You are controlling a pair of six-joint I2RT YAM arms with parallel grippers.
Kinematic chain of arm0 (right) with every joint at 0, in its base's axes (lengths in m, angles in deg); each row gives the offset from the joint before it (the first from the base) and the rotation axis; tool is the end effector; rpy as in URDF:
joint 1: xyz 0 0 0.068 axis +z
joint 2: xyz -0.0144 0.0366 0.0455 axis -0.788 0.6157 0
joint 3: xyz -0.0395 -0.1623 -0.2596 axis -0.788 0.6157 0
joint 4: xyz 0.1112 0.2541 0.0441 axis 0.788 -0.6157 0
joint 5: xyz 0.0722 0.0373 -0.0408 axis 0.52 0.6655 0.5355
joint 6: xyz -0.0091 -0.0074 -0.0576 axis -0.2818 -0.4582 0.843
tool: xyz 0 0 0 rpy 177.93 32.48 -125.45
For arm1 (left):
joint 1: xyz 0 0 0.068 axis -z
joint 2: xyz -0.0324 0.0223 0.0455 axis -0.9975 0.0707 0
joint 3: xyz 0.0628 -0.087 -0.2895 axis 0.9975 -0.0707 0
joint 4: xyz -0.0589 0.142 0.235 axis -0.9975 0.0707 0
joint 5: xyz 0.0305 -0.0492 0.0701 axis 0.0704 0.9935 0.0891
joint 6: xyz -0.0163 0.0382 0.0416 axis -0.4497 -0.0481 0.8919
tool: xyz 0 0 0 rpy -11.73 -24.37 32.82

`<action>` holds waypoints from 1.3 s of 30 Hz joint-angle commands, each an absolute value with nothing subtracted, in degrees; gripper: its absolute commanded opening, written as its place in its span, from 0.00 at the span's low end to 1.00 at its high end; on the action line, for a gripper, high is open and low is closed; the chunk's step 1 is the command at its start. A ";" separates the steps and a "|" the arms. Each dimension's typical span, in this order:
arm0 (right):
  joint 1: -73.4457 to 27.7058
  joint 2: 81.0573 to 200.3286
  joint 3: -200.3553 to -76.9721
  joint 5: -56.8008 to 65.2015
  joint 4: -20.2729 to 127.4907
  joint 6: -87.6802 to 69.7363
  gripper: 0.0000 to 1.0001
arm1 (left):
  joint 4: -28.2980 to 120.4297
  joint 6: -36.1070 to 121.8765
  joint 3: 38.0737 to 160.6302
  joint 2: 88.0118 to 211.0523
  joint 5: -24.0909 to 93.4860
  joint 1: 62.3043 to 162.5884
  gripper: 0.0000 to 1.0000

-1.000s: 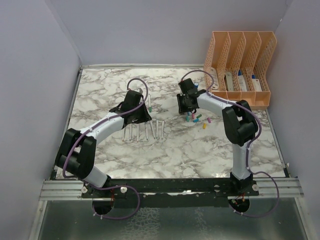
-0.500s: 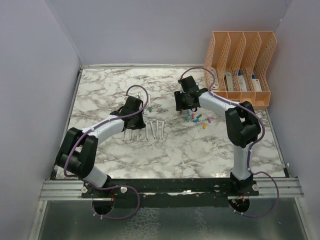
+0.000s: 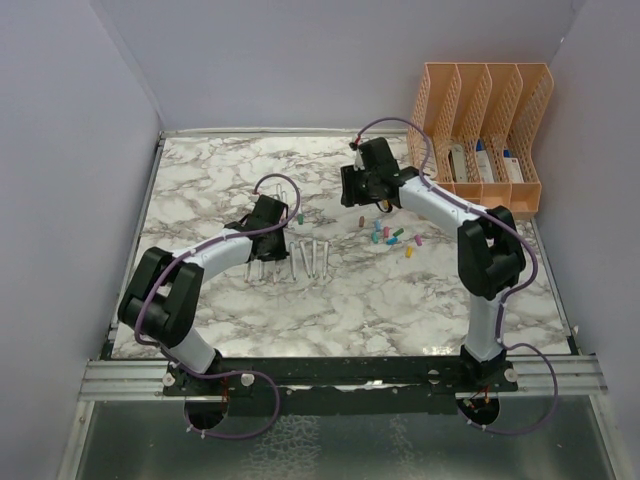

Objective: Open the pen caps

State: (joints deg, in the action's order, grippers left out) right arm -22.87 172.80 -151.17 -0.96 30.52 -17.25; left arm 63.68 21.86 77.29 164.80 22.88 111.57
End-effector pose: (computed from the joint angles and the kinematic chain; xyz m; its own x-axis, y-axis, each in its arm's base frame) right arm 0.4196 0.2360 0.2445 -0.7671 -0.1296 -0.6283 -0.3226 0.9245 0.2031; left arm 0.2980 -0.1400 0.1906 -0.8460 -0.1907 -0.4978 -0.0658 0.9641 -0.2574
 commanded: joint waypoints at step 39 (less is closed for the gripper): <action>-10.92 197.76 -183.25 -3.30 19.01 -20.20 0.51 | 65.80 17.01 76.27 138.89 18.19 108.41 0.99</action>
State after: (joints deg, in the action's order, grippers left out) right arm -12.01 195.25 -179.04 -0.04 21.78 -20.00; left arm 67.09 19.42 78.03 142.13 19.32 108.97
